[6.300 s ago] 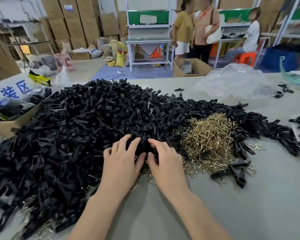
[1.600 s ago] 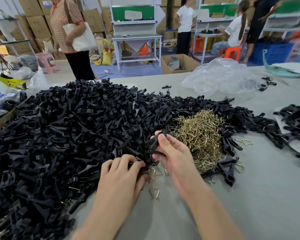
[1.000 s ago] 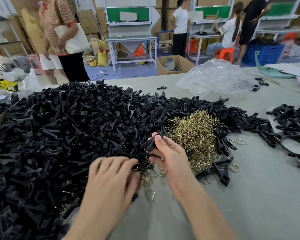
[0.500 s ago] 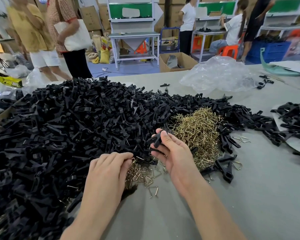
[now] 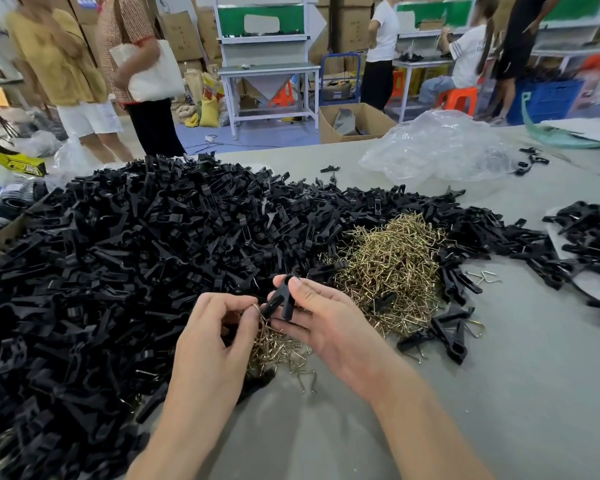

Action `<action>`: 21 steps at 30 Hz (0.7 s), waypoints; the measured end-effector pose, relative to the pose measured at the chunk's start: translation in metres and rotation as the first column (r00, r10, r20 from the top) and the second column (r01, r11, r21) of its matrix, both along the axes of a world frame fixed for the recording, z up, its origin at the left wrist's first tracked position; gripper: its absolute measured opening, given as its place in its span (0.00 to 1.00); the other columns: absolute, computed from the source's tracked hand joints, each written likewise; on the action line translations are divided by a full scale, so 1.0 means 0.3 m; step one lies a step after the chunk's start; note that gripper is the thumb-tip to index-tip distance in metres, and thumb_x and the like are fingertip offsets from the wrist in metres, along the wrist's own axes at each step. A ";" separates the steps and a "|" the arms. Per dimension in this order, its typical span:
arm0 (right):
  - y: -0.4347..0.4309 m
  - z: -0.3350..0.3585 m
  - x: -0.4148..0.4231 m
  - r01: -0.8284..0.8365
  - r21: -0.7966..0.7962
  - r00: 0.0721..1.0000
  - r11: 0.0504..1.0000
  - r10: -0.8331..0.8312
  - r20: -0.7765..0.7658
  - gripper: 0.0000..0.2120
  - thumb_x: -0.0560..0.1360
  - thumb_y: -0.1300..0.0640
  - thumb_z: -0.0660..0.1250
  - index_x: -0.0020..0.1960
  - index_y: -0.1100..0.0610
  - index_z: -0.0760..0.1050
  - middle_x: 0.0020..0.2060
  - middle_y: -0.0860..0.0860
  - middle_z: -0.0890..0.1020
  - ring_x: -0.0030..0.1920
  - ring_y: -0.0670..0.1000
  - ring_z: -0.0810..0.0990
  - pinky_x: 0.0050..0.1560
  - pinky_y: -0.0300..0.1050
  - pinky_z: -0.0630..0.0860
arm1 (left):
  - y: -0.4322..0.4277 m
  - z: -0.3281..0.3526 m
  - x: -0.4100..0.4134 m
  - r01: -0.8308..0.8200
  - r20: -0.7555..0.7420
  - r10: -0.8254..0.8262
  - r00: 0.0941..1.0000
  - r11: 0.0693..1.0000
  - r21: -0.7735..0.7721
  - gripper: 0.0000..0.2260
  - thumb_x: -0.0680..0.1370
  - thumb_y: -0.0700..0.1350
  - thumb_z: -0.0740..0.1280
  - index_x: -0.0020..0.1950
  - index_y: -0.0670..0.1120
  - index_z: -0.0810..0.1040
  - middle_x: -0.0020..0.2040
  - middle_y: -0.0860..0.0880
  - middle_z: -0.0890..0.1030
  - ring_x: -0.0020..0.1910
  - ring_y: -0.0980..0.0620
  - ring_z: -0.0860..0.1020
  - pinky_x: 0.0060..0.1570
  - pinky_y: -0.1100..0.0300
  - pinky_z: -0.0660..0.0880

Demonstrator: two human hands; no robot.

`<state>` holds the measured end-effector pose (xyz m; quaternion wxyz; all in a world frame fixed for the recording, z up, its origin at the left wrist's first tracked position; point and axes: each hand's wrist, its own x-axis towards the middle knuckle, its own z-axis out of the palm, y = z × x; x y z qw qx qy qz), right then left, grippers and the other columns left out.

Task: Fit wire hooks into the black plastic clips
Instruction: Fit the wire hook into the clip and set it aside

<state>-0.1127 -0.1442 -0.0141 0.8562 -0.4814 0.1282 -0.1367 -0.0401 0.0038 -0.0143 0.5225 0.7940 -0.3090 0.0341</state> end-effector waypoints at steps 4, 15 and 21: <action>-0.009 0.003 -0.005 -0.005 0.029 1.000 1.000 0.005 -0.004 0.16 0.74 0.50 0.70 0.57 0.58 0.83 0.50 0.55 0.86 0.50 0.56 0.86 0.53 0.46 0.83 | 0.007 0.013 0.010 -0.005 -0.159 -0.005 0.987 0.998 -0.063 0.03 0.78 0.49 0.70 0.46 0.58 0.81 0.43 0.60 0.83 0.41 0.61 0.79 0.40 0.75 0.71; 0.009 0.017 -0.023 -0.133 0.078 0.988 0.988 0.138 -0.067 0.16 0.84 0.52 0.62 0.65 0.61 0.77 0.57 0.59 0.82 0.58 0.63 0.82 0.65 0.61 0.77 | 0.021 0.038 0.023 0.186 -0.448 -0.292 0.845 0.946 -0.266 0.10 0.71 0.55 0.72 0.47 0.51 0.83 0.41 0.47 0.84 0.39 0.54 0.82 0.43 0.63 0.81; 0.004 0.026 -0.019 -0.116 0.170 0.992 0.979 0.121 -0.022 0.17 0.80 0.51 0.64 0.62 0.61 0.78 0.46 0.53 0.84 0.45 0.55 0.84 0.55 0.57 0.83 | 0.037 0.056 0.027 0.254 -0.425 -0.323 0.845 0.944 -0.212 0.09 0.72 0.54 0.72 0.47 0.51 0.83 0.43 0.47 0.84 0.39 0.54 0.80 0.42 0.64 0.79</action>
